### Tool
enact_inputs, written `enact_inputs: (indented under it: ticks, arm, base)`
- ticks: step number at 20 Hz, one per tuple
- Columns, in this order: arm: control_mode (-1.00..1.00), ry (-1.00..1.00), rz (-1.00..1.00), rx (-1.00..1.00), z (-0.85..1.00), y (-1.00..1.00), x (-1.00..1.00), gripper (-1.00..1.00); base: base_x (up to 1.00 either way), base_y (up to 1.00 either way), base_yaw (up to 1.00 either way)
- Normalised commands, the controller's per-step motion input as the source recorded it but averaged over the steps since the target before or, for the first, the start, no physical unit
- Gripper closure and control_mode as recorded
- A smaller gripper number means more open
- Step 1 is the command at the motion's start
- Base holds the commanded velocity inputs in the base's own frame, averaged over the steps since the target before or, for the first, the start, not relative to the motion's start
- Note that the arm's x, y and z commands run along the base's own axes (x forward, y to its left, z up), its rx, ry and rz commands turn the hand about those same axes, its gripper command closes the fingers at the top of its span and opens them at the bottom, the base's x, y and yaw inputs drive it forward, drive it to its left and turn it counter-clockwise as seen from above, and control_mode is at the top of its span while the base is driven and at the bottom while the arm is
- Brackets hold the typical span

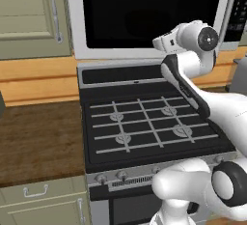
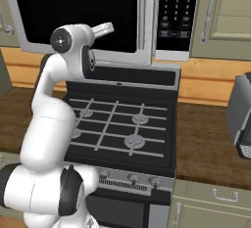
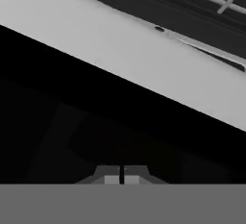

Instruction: Open the microwave, place the bowl with waffle inside the microwave, then close the microwave door and turn it on.

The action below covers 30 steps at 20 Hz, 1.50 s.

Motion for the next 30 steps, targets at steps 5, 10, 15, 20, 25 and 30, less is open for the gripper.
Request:
enact_inputs:
  ticks: [5,10,15,20,25,30]
  arm:
    - [-1.00,0.25,0.09,0.13,0.01,-0.12,1.00,1.00]
    - [-1.00,0.37,0.01,0.08,0.05,-0.04,1.00,1.00]
    - [-1.00,-0.07,0.00,0.01,-0.41,-0.09,0.39,1.00]
    - [-1.00,-0.34,0.00,0.10,-0.24,-0.27,-0.83,1.00]
    - [-1.00,-0.13,0.00,0.18,0.12,-0.19,-1.00,1.00]
    - [-1.00,-0.01,-0.06,0.38,0.10,-0.27,-0.36,1.00]
  base:
    - [0.00,0.00,0.00]
    - [0.00,0.00,0.00]
    - [0.00,0.00,0.00]
    - [0.00,0.00,0.00]
    - [0.00,0.00,0.00]
    - [0.00,0.00,0.00]
